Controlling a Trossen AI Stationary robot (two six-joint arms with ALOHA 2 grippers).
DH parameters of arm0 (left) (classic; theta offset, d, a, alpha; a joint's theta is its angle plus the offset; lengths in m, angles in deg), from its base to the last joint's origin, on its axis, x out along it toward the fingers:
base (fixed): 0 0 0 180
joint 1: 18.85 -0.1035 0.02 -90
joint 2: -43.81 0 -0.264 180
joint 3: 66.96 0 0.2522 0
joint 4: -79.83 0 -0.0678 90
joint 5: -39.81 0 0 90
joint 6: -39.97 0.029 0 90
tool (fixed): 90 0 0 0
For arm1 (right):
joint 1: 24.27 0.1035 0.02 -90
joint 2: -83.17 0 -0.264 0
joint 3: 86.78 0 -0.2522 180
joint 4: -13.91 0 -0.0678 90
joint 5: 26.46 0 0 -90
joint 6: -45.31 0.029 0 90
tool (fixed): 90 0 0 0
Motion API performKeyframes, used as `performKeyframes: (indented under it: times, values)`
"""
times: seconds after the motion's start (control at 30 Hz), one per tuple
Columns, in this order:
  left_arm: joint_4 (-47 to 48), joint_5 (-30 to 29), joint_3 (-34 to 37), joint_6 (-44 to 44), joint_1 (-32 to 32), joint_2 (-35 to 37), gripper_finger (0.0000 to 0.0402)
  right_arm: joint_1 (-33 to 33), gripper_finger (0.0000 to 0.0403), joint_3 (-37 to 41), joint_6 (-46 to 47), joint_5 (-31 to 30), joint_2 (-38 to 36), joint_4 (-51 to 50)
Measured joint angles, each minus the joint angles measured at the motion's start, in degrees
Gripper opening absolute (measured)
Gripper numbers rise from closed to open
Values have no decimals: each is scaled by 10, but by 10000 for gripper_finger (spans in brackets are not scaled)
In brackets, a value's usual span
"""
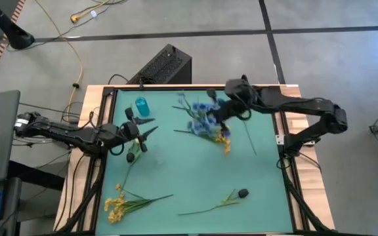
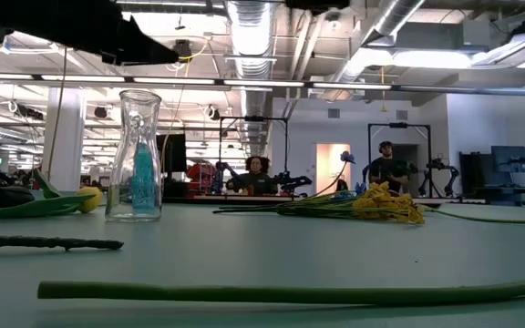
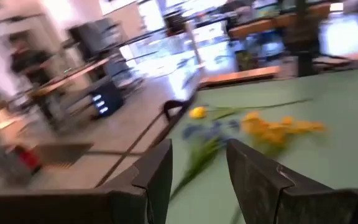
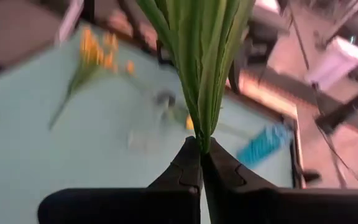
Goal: Sort flowers into vase by color
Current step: Put the bottom blue flowers into the blue vase
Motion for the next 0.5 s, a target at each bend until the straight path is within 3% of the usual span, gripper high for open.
performKeyframes:
  times: [0.27, 0.5]
  values:
    - [172, -11, 0, -80, -63, 121, 141, -26, 27, 1, 38, 43, 125, 253]
    - [282, -80, 0, -149, -88, 188, 141, -60, 27, 1, 192, 47, 246, 554]
